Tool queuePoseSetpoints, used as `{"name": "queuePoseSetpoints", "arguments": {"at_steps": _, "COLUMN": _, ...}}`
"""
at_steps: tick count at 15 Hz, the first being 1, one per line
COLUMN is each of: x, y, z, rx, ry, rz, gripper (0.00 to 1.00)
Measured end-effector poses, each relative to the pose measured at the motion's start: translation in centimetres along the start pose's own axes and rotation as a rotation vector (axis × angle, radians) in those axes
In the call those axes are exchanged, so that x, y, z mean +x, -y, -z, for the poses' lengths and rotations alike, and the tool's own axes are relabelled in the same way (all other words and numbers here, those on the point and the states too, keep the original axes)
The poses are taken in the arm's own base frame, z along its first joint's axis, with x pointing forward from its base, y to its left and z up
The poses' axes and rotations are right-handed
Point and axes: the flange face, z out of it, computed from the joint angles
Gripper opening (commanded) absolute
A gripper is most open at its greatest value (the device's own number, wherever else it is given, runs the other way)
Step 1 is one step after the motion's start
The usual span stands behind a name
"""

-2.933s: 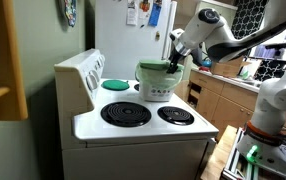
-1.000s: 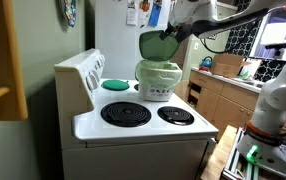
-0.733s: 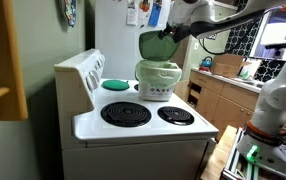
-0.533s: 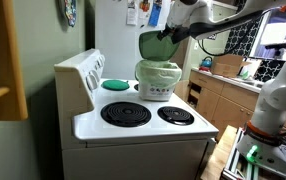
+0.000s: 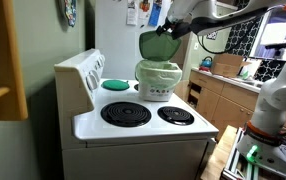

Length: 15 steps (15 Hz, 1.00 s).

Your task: Open the trash lid

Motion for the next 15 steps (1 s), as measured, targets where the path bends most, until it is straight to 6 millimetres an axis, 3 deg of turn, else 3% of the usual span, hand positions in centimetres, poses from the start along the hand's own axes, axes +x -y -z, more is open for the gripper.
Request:
{"name": "queuePoseSetpoints", "arguments": {"at_steps": 10, "x": 0.1, "y": 0.1, "z": 0.9, "rx": 0.032, "ry": 0.032, "rz": -0.027, "gripper": 1.00}}
{"name": "queuePoseSetpoints", "arguments": {"at_steps": 15, "x": -0.1, "y": 0.4, "z": 4.0, "rx": 0.071, "ry": 0.081, "rz": -0.040, "gripper": 1.00}}
